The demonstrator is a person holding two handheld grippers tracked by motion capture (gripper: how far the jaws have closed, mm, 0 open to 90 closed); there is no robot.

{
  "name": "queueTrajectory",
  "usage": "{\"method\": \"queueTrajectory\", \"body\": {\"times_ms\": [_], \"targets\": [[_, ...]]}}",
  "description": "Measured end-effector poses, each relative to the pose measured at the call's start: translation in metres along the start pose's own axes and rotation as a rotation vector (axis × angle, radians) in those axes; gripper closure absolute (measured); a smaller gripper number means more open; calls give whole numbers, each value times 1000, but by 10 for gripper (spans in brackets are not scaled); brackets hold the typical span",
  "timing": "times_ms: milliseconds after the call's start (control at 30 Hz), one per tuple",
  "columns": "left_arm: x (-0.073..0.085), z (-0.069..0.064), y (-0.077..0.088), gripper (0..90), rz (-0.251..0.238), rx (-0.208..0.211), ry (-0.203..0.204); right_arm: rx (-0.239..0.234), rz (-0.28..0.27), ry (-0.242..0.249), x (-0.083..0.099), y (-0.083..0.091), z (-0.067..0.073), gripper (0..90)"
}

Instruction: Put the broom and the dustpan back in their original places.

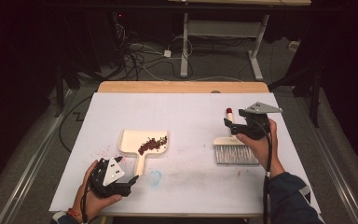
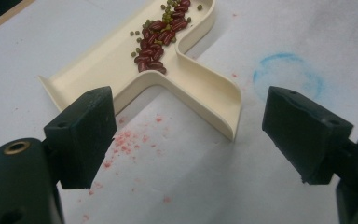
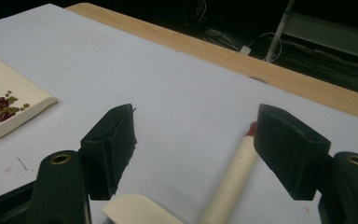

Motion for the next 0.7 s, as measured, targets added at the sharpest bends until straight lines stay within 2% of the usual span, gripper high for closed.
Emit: {"method": "queueTrajectory", "body": {"times_ms": [400, 700], "targets": [[0, -1, 1, 170, -5, 6, -2, -16, -44, 48, -3, 17, 14, 294], [0, -1, 0, 170, -1, 9, -6, -13, -55, 83, 1, 33, 19, 295]]}}
Point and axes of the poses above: each handheld gripper's, and its own axes: y roughly backward along the jaws, x roughly out of its underside, z roughly to its left, the point moved 5 cm from there along -y, roughly forward along the jaws, and after that the axes turned 2 degrees about -y, right-handed, at the moved point
